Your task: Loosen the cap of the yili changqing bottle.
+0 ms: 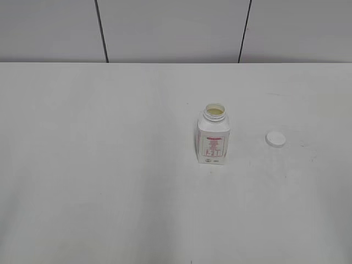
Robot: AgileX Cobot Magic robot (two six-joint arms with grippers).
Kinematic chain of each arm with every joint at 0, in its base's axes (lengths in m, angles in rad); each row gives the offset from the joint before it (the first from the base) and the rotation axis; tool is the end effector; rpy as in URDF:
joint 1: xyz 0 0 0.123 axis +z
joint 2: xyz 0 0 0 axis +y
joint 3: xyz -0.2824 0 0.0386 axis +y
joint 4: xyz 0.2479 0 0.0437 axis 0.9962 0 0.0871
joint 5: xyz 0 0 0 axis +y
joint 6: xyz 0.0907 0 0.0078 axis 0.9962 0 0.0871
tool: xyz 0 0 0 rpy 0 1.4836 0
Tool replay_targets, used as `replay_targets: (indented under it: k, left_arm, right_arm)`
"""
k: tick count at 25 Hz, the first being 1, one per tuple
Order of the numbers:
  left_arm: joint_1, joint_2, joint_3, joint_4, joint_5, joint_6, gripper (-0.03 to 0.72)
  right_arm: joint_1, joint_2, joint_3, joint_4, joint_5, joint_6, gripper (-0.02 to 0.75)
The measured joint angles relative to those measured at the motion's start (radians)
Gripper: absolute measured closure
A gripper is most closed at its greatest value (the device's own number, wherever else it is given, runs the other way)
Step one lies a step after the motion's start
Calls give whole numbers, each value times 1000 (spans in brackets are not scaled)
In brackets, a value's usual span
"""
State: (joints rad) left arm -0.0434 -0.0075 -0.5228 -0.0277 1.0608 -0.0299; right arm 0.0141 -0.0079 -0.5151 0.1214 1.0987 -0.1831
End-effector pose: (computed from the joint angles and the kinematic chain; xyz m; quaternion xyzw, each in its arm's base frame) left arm -0.0089 -0.0018 0.2834 0.0064 0.8452 -0.0334 0.5334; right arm -0.0099 0.0097 0.2787 -0.0884 0.8510 0.0169 0.5174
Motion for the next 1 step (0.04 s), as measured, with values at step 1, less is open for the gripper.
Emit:
replay_targets:
  k: [1]
  left_arm:
    - [0, 0, 0, 0, 0, 0, 207]
  right_arm:
    - [0, 0, 0, 0, 0, 0, 183]
